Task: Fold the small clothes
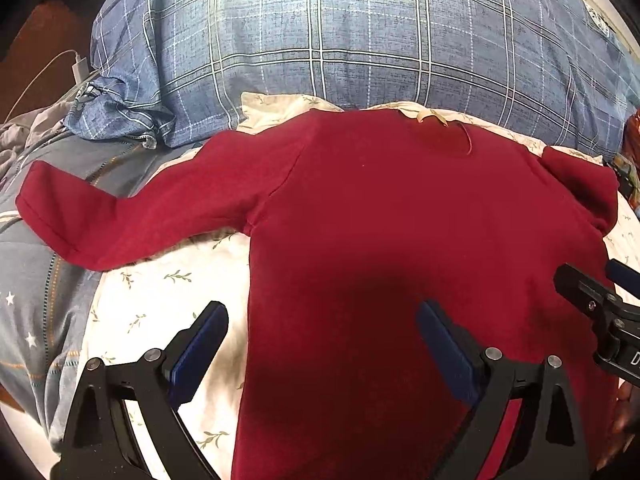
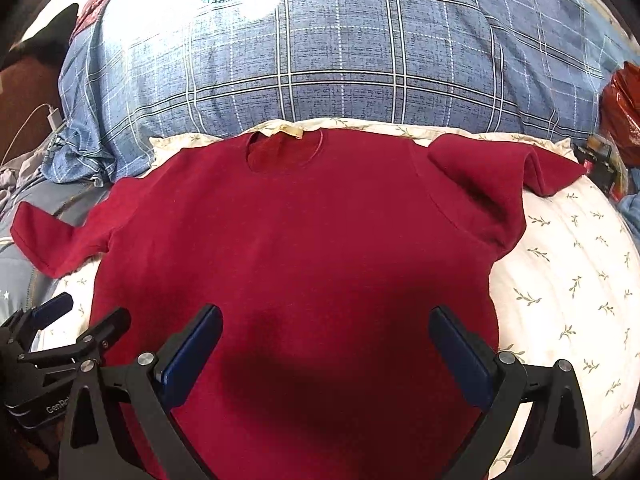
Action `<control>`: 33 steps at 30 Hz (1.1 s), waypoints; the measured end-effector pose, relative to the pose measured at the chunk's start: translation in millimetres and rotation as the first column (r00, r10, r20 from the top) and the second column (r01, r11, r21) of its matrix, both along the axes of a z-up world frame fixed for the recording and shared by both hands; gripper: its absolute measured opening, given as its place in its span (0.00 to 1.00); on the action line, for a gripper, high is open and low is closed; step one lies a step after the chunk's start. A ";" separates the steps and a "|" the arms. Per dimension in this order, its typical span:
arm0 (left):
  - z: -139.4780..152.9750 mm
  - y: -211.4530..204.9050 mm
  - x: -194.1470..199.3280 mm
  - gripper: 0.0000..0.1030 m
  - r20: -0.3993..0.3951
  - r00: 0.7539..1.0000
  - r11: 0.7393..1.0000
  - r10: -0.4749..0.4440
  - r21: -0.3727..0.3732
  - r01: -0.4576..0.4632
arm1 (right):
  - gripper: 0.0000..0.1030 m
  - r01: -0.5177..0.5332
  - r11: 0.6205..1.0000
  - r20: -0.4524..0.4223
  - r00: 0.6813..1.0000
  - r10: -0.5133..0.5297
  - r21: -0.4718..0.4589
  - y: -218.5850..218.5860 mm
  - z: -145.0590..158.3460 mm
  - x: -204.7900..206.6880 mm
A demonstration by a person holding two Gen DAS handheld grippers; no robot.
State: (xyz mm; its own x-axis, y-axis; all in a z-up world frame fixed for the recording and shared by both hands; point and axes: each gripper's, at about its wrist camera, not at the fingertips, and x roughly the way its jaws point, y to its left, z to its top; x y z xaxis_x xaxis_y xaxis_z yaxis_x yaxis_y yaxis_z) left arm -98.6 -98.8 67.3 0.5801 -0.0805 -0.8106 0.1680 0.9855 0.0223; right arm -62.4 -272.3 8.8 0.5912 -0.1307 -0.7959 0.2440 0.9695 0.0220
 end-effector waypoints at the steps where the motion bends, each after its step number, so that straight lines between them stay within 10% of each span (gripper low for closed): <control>1: -0.5 0.1 0.9 0.93 -0.001 1.000 1.000 0.002 -0.002 -0.002 | 0.99 0.004 1.000 -0.003 1.000 -0.004 -0.003 0.0 -0.3 1.0; 33: -10.5 -7.1 16.1 0.93 -0.026 1.000 1.000 0.009 -0.009 -0.009 | 0.99 -0.014 0.999 -0.065 0.998 0.010 -0.051 10.7 -9.7 20.6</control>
